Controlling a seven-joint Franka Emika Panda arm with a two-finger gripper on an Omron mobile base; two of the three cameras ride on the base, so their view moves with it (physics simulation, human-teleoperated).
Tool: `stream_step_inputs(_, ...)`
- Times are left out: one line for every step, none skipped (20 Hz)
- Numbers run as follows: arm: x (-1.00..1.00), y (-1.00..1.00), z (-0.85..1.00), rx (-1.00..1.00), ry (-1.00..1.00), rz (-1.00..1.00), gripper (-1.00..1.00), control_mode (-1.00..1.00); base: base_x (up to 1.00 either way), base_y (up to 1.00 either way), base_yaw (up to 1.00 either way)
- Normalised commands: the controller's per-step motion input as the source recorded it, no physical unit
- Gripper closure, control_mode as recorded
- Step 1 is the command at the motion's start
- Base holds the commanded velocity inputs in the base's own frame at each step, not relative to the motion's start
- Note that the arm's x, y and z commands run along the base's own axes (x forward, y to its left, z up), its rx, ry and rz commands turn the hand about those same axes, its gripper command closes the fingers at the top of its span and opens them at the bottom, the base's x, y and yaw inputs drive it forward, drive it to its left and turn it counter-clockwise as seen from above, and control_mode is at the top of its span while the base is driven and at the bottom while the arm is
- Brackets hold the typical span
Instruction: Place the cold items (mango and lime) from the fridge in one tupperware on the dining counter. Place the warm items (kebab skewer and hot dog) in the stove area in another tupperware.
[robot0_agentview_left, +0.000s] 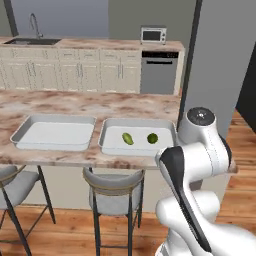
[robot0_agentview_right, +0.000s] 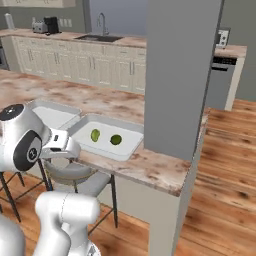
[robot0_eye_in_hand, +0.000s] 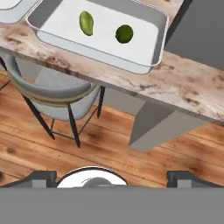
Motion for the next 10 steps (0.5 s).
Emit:
stream_step_inputs(0.0,0.0,0.0,0.0,0.0,0.0,-1.0,1.0,-0.53,-0.57,-0.4)
stream_step_inputs(0.0,0.0,0.0,0.0,0.0,0.0,-1.0,1.0,-0.46,-0.57,-0.42)
stream_step_inputs(0.0,0.0,0.0,0.0,0.0,0.0,-1.0,1.0,-0.44,-0.57,-0.43)
stream_step_inputs(0.0,0.0,0.0,0.0,0.0,0.0,-1.0,1.0,-0.37,-0.56,-0.44)
stream_step_inputs(0.0,0.0,0.0,0.0,0.0,0.0,-1.0,1.0,-0.34,-0.58,-0.45)
stream_step_inputs(0.0,0.0,0.0,0.0,0.0,0.0,-1.0,1.0,-0.29,-0.62,-0.45)
stream_step_inputs(0.0,0.0,0.0,0.0,0.0,0.0,-1.0,1.0,-0.29,-0.71,-0.43)
stream_step_inputs(0.0,0.0,0.0,0.0,0.0,0.0,-1.0,1.0,-0.26,-0.77,-0.43)
stream_step_inputs(0.0,0.0,0.0,0.0,0.0,0.0,-1.0,1.0,-0.16,-0.84,-0.39)
stream_step_inputs(0.0,0.0,0.0,0.0,0.0,0.0,-1.0,1.0,-0.06,-0.88,-0.31)
